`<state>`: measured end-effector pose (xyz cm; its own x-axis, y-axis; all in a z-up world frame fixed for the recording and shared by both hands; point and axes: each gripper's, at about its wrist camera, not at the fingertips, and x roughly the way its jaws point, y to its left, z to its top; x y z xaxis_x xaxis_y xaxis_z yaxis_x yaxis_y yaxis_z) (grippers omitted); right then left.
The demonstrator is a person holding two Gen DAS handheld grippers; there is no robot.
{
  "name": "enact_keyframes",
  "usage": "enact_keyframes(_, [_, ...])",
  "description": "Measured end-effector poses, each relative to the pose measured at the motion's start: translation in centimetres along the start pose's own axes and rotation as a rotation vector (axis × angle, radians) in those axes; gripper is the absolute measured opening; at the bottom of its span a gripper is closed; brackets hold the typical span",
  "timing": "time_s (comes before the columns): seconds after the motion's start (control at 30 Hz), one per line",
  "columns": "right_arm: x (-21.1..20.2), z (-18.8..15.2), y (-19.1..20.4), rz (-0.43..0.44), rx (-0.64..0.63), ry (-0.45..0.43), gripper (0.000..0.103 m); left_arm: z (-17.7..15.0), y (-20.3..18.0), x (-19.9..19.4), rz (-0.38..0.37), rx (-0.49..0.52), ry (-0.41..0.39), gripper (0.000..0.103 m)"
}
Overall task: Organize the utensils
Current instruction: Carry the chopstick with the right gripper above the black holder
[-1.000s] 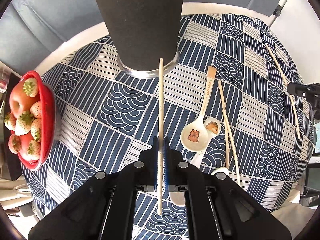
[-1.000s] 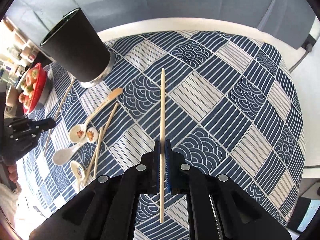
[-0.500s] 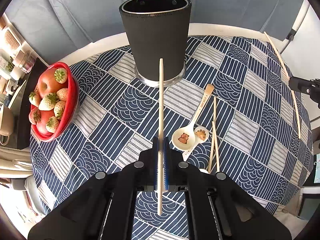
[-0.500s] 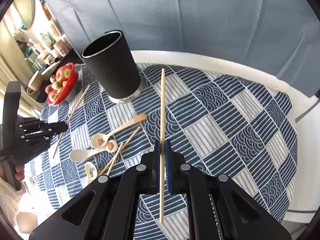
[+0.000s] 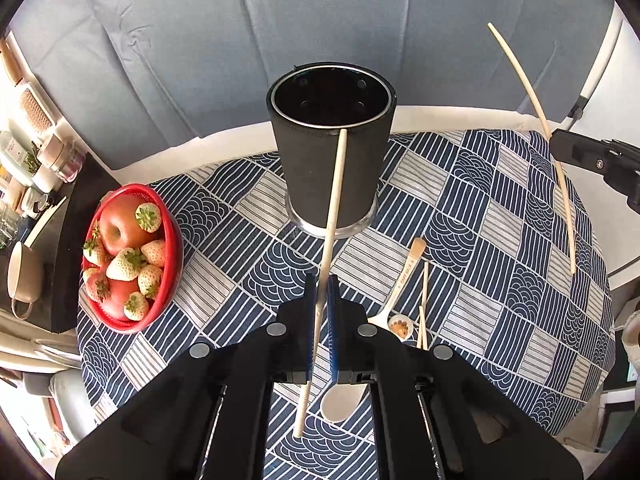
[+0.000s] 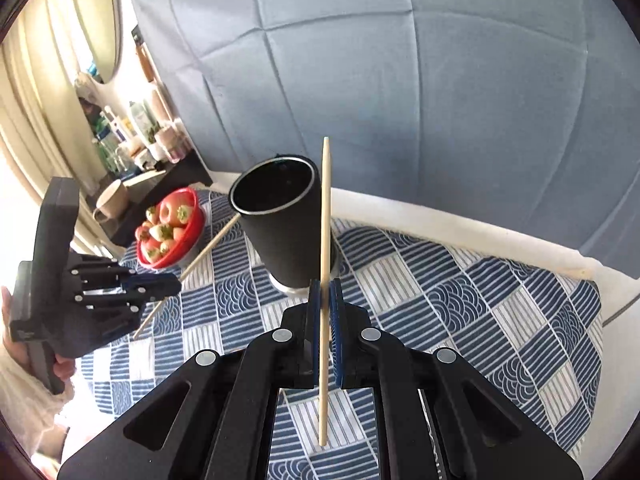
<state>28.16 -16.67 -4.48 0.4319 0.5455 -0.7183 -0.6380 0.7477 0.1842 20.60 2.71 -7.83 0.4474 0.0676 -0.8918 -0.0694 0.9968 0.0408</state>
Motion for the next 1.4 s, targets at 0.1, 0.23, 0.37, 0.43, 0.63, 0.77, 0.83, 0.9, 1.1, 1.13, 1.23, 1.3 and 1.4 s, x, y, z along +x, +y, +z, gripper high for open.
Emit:
enact_keyframes(0.1, [0.6,1.3,0.4,0.033,-0.004,-0.018,0.005,0.4,0.6,-0.2,-0.004,-0.009,-0.007,0.005])
enact_keyframes(0.23, [1.6,2.6,1.0,0.038,-0.012,-0.024,0.005,0.5,1.1,-0.5,-0.026,-0.012,-0.011,0.005])
enact_keyframes(0.37, [2.0,3.7,1.4,0.068,-0.028,-0.046,0.005,1.2,2.2,-1.2,-0.063,-0.058,-0.041,0.005])
enact_keyframes(0.43, [2.2,4.3,1.4,0.074,-0.037,-0.058,0.005,1.7,2.5,-1.8,-0.056,-0.063,-0.059,0.005])
enact_keyframes(0.63, [3.4,6.0,1.6,0.115,-0.053,-0.085,0.005,3.6,3.7,-3.1,-0.078,-0.090,-0.132,0.005])
enact_keyframes(0.77, [4.4,7.0,1.9,0.137,-0.070,-0.099,0.005,5.2,4.5,-3.3,-0.108,-0.112,-0.192,0.005])
enact_keyframes(0.83, [4.9,7.6,2.1,0.149,-0.078,-0.109,0.005,6.1,4.8,-3.3,-0.130,-0.121,-0.226,0.005])
enact_keyframes(0.9, [5.3,8.3,2.4,0.164,-0.086,-0.121,0.005,7.0,5.1,-3.1,-0.142,-0.145,-0.265,0.005])
enact_keyframes(1.1, [6.5,10.2,2.7,0.177,-0.104,-0.168,0.005,9.6,4.8,-2.1,-0.218,-0.148,-0.367,0.005])
enact_keyframes(1.13, [6.6,10.5,2.6,0.182,-0.103,-0.173,0.005,10.0,5.0,-1.8,-0.245,-0.159,-0.382,0.005])
enact_keyframes(1.23, [7.3,11.6,2.3,0.183,-0.097,-0.192,0.005,11.1,5.5,-0.9,-0.303,-0.198,-0.423,0.005])
enact_keyframes(1.3, [7.7,12.0,1.9,0.185,-0.092,-0.208,0.005,11.6,5.8,-0.4,-0.333,-0.214,-0.441,0.005])
enact_keyframes(1.4, [8.1,12.6,1.5,0.186,-0.083,-0.228,0.005,12.3,6.3,0.5,-0.382,-0.249,-0.475,0.005])
